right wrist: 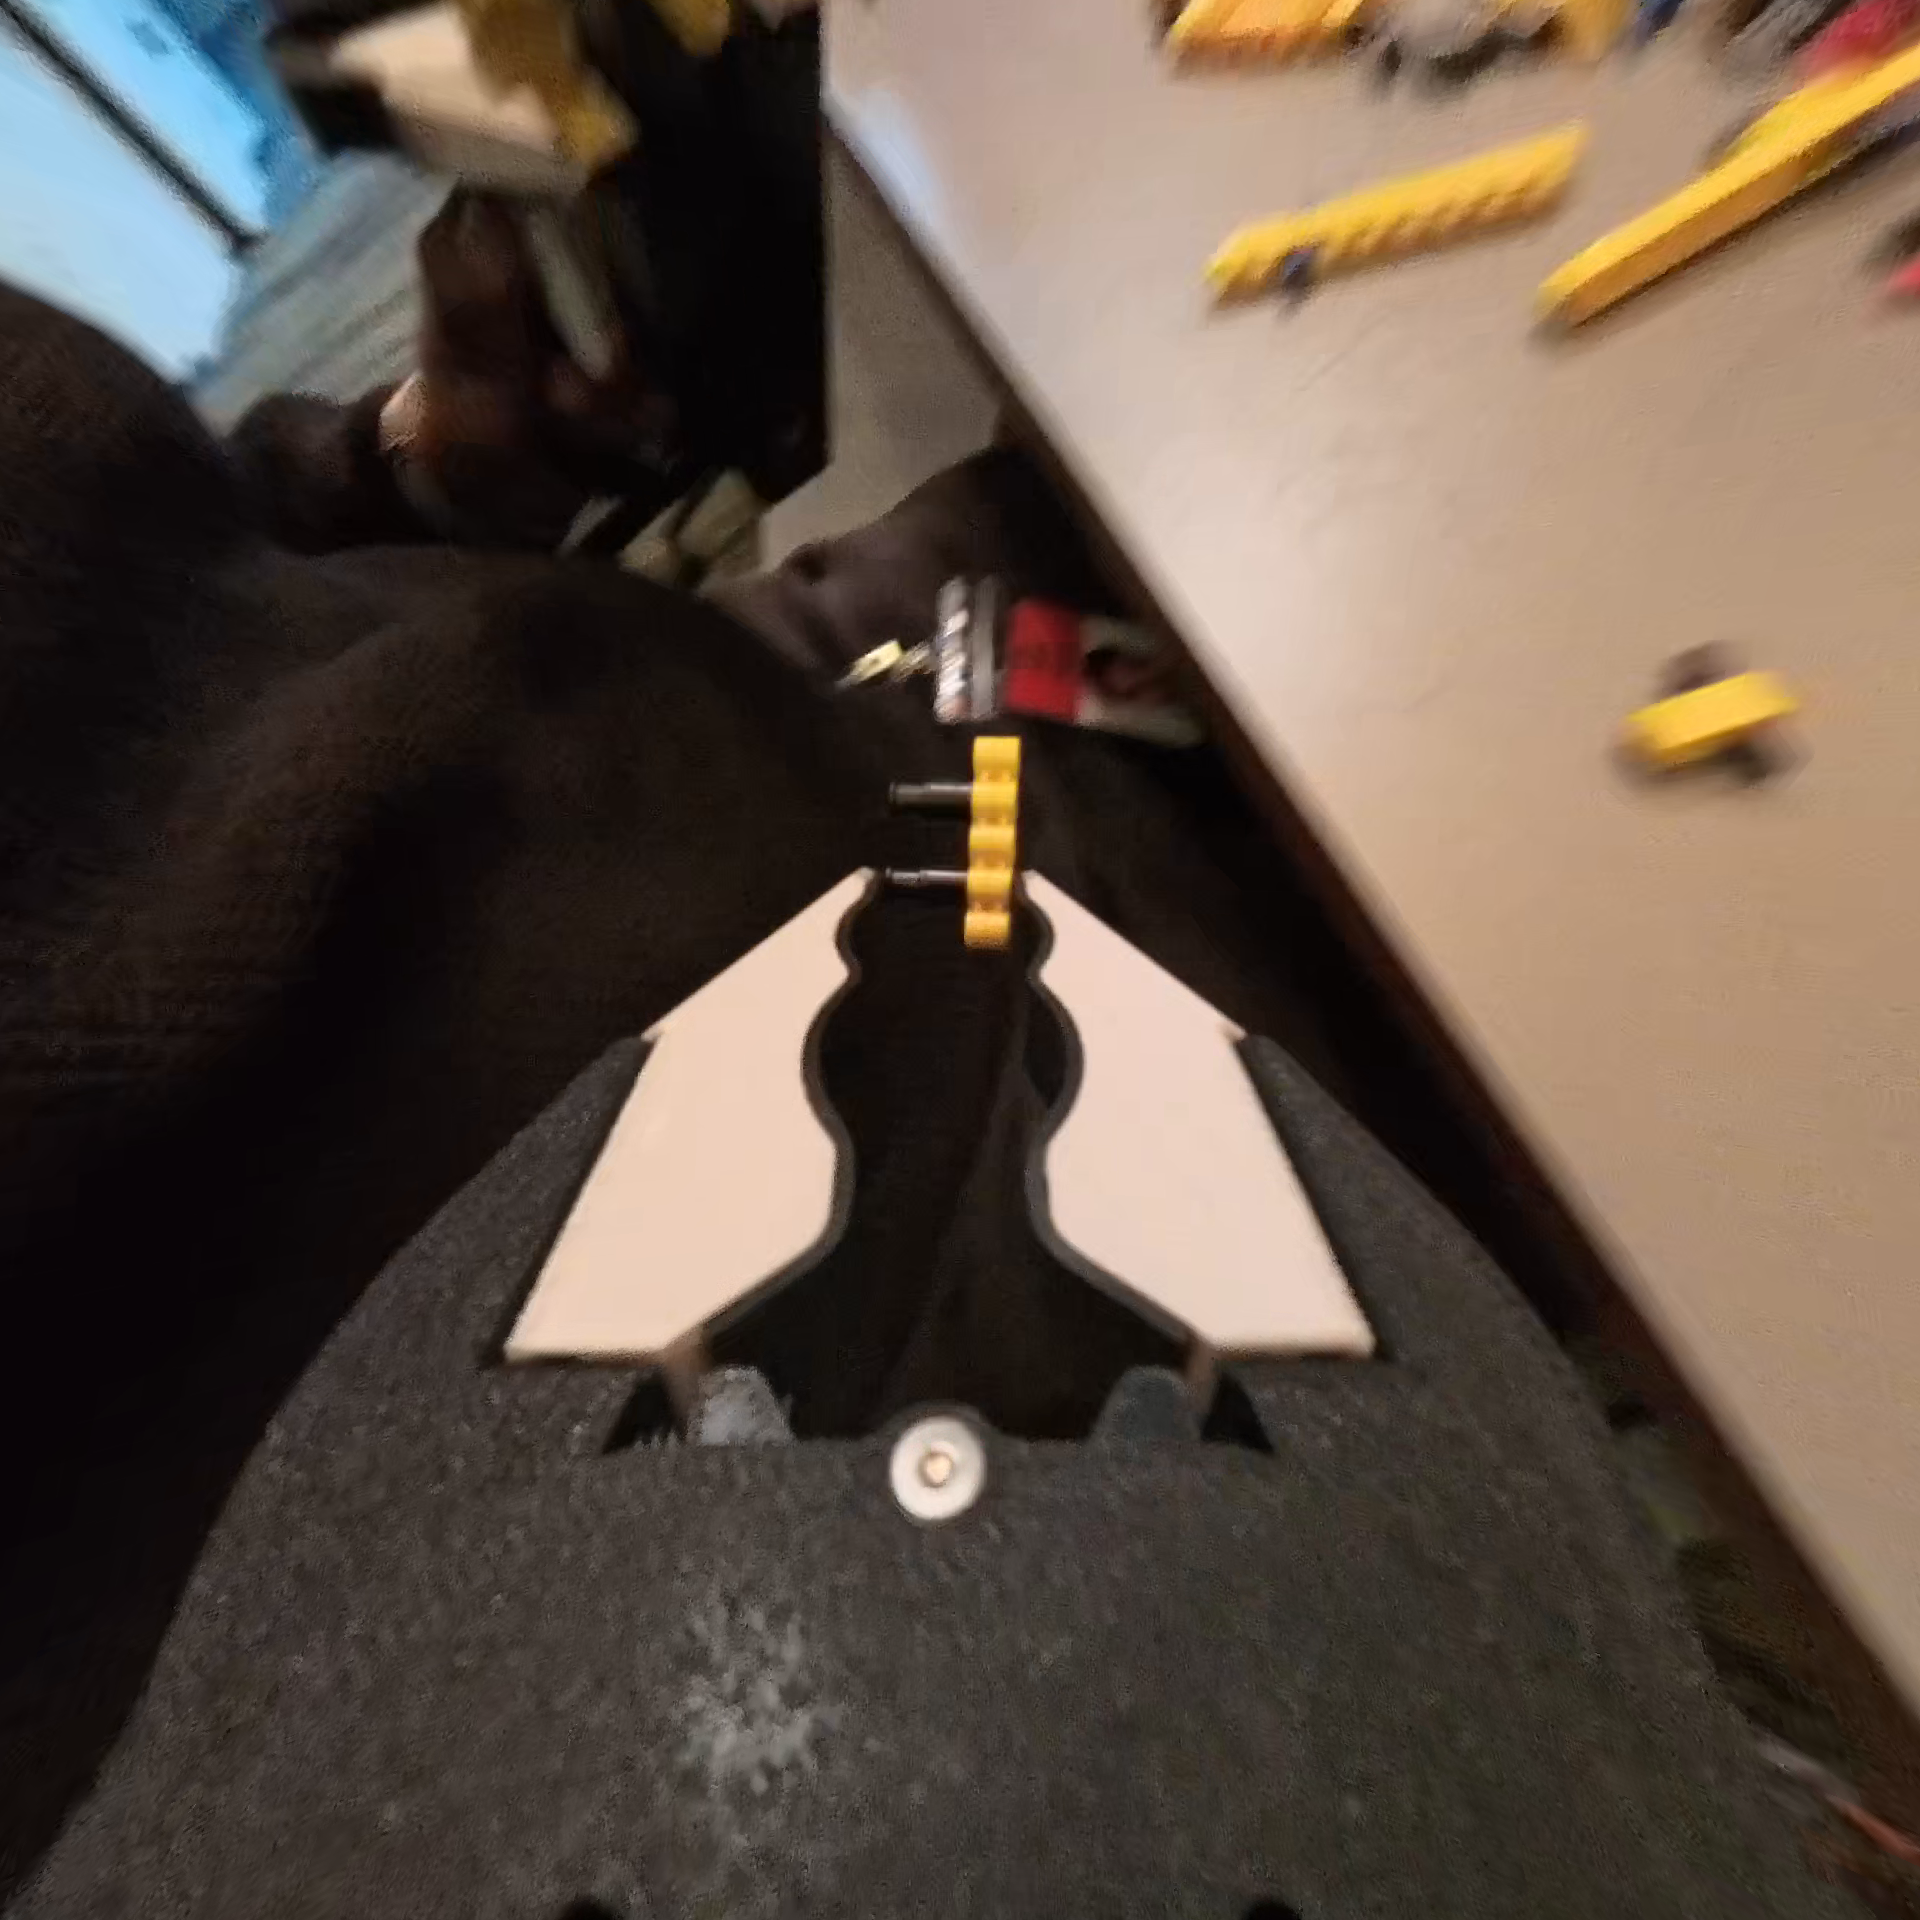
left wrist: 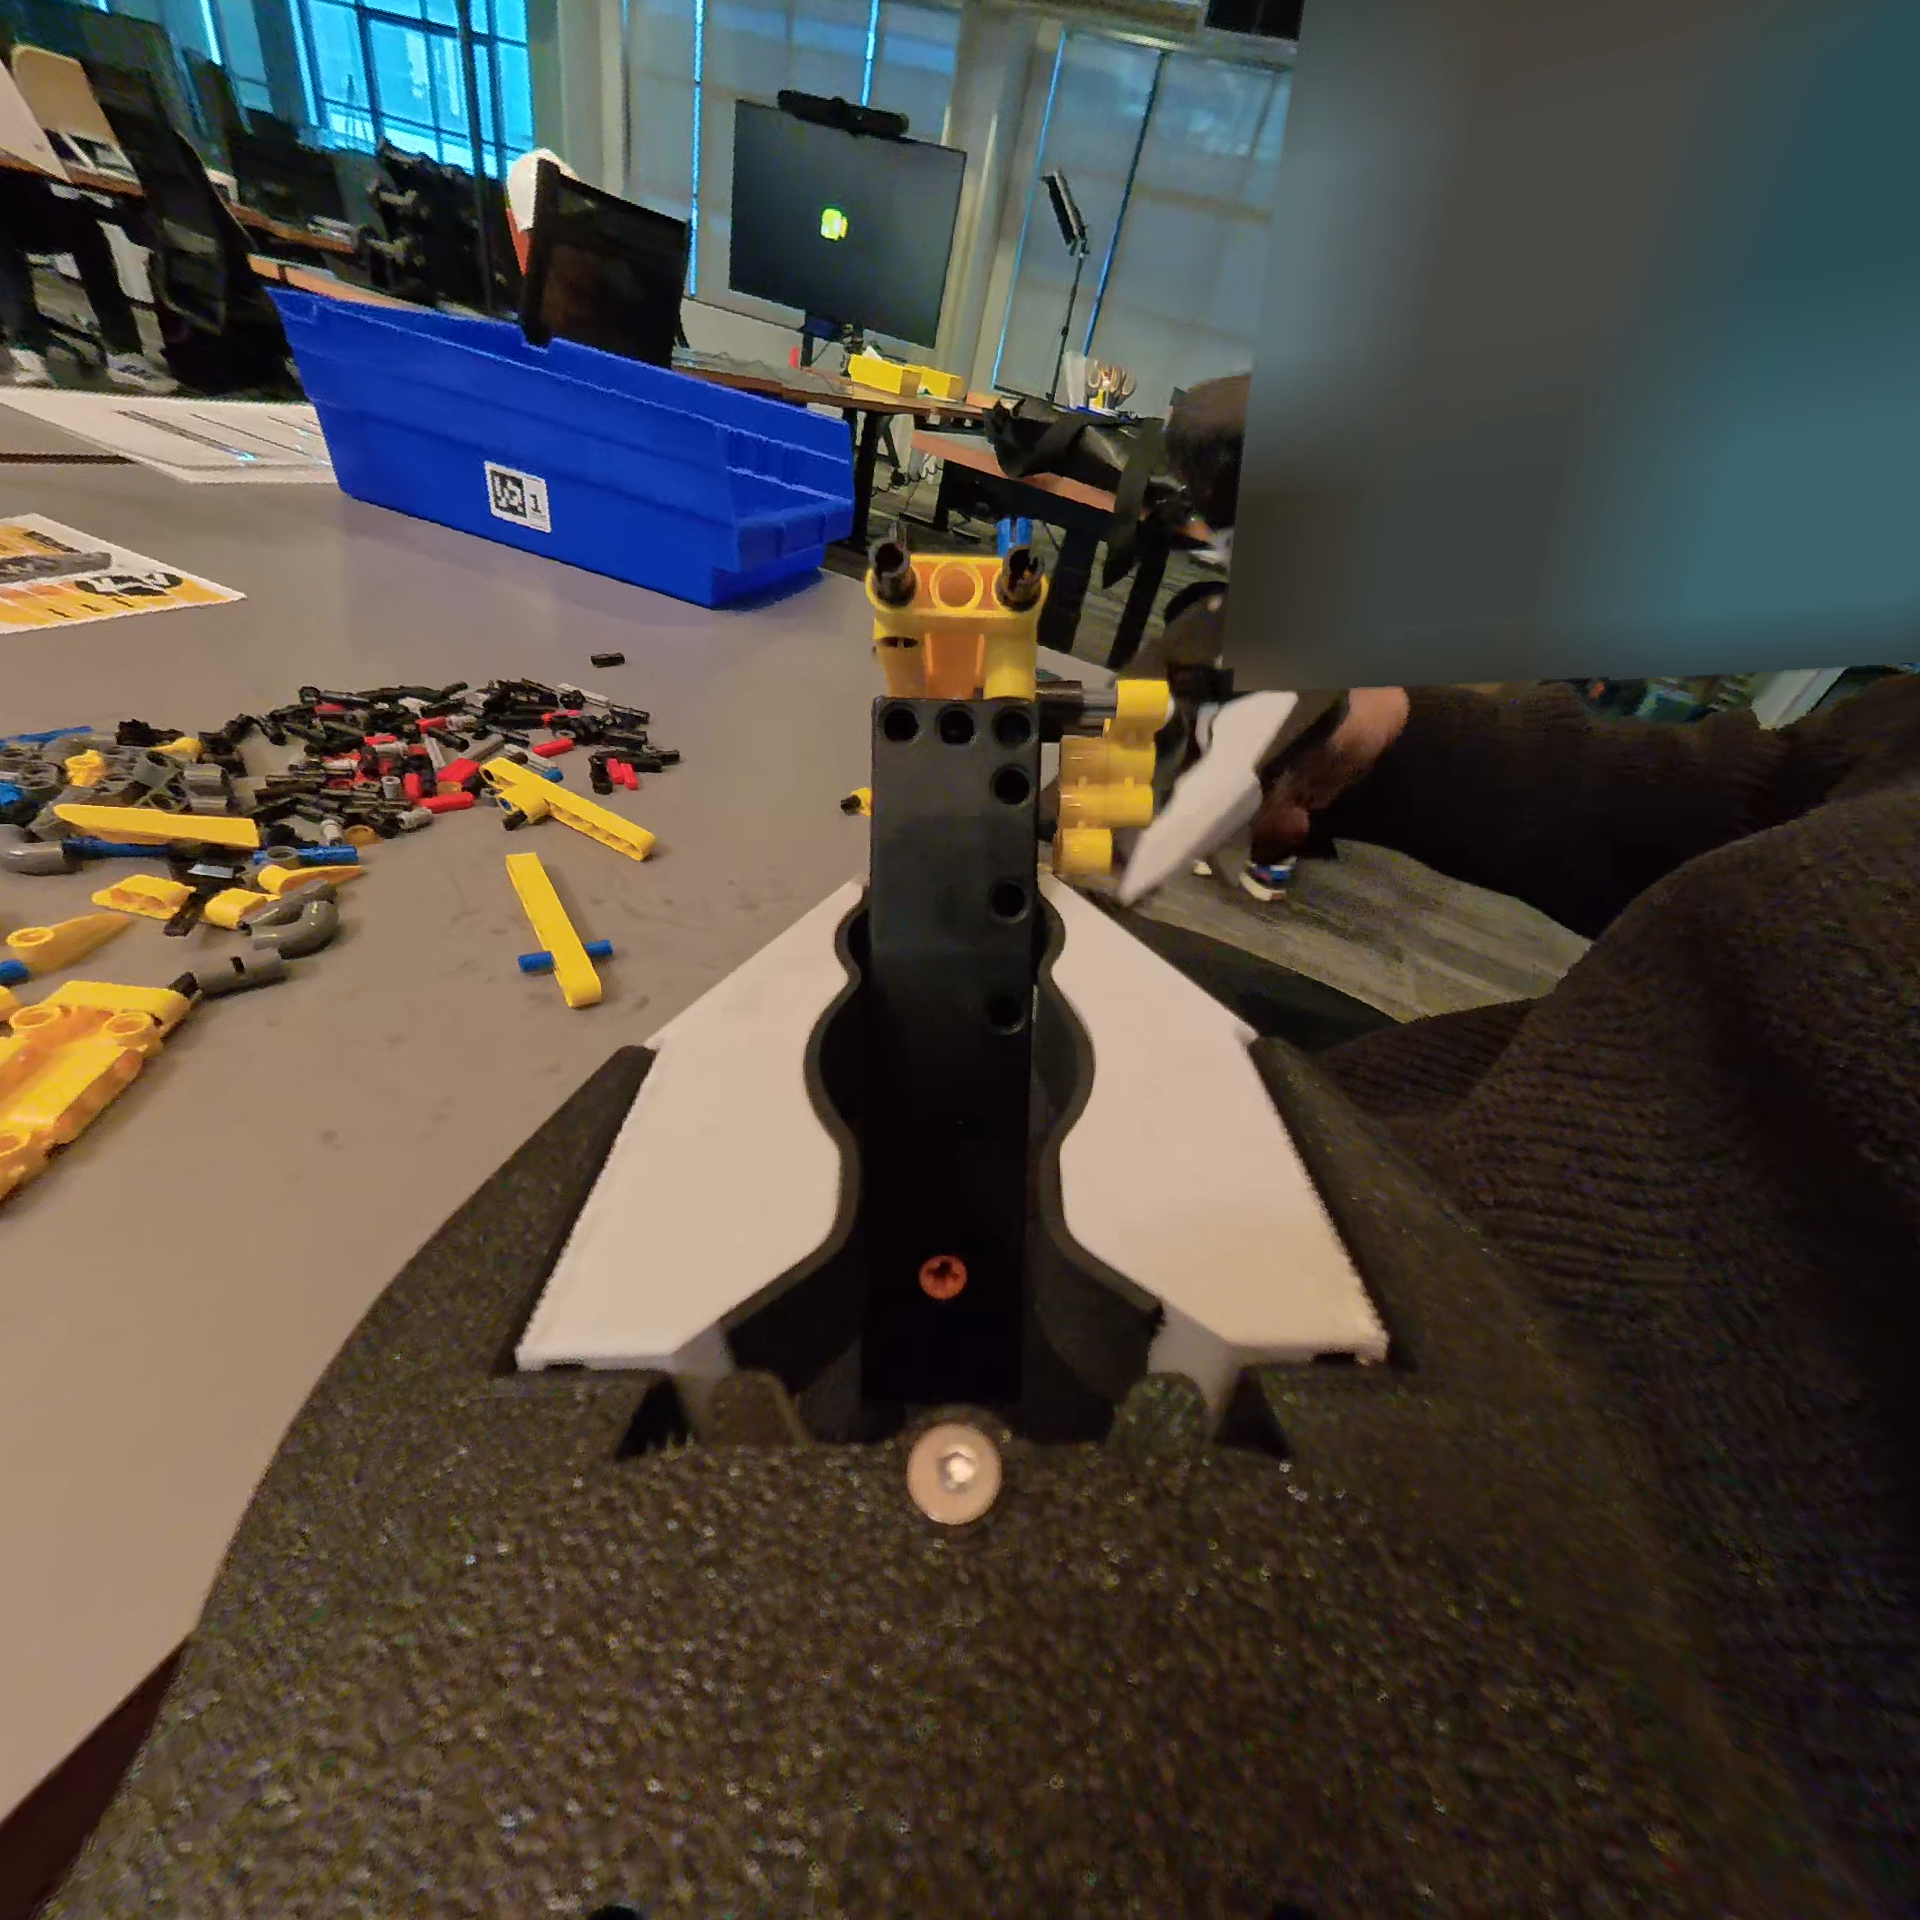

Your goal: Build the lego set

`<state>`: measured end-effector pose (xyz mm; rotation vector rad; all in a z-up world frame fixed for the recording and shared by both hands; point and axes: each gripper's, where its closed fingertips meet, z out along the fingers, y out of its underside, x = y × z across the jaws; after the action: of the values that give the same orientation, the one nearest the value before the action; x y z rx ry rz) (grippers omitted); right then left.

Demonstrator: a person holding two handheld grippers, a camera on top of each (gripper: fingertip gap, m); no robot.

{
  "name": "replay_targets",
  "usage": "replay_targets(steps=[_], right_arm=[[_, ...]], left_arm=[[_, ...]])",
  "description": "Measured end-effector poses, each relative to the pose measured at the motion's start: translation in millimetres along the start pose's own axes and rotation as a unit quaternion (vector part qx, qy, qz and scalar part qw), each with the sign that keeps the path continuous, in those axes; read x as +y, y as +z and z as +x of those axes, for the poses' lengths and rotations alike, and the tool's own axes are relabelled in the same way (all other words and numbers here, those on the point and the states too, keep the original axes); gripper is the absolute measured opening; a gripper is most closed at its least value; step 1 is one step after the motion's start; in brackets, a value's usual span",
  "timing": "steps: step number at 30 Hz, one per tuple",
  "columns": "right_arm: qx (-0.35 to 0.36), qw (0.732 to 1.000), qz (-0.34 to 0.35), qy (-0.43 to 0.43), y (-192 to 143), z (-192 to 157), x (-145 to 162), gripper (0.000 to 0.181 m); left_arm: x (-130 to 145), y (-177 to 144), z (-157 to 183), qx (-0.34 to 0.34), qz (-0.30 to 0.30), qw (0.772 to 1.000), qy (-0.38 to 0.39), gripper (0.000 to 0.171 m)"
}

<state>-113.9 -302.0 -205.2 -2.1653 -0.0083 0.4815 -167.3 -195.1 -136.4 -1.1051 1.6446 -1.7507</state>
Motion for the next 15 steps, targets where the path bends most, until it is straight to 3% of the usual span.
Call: replay_targets(steps=[3, 6, 10, 15], right_arm=[[0.139, 0.99, 0.011, -0.038, -22.0, 59.5, -29.6, 0.024], [0.247, 0.968, -0.038, -0.028, -37.5, 122.9, -33.1, 0.024], [0.273, 0.961, -0.034, 0.026, -37.9, 170.6, -41.6, 0.024], [0.31, 0.95, -0.015, 0.033, -43.6, 198.7, -53.3, 0.025]], left_arm=[[-5.9, 1.9, -7.3, -0.008, 0.002, 1.0, 0.0, 0.026], [-17.5, 4.7, -16.1, -0.009, 0.011, 1.0, -0.002, 0.025], [-37.9, 10.5, -29.2, -0.007, 0.027, 1.0, 0.001, 0.026], [-54.8, 26.6, -53.2, -0.009, 0.031, 0.999, 0.018, 0.026]])
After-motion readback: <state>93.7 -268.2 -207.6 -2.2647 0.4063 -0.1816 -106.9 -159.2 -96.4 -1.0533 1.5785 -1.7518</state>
